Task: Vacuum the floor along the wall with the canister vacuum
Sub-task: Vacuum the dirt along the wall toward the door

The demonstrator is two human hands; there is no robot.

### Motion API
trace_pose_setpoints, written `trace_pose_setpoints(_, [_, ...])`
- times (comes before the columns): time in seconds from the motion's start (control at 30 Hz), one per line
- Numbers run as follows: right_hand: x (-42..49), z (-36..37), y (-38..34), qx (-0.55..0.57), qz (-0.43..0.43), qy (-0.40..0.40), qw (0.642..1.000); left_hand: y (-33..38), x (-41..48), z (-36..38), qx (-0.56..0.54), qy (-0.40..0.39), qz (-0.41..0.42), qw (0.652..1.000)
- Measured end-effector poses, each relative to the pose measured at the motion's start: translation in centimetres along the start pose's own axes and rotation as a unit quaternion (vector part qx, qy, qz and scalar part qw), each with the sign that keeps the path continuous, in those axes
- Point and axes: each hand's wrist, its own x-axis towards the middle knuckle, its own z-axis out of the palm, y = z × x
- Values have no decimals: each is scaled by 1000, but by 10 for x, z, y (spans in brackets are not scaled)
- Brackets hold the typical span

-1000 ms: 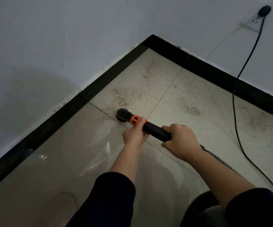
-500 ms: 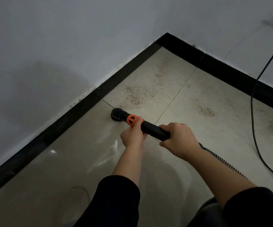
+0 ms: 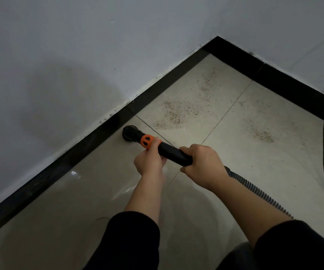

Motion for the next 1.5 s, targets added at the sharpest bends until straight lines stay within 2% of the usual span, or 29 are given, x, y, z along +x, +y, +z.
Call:
trace_pose_setpoints(0.33, [10,10,-16,9,-34,-10,999,6,10,-14,-2,50,33,998])
trace_pose_setpoints(0.47, [10,9,-15,6,-37,-14,999,6,11,-13,-5,44,30,999])
trace_pose_setpoints(0.67, [9,6,-14,-7,-36,6,999,6,12,-6,-2,12,14,1000])
trace_pose_setpoints(1.0, [-2,-14,10,-32,21,28,999,0,3,19,59,-110,-28,992])
trace_pose_setpoints(1.5, [-25,-32,41,-23,81,28,996,-27,-15,45,91,-152,-29,984])
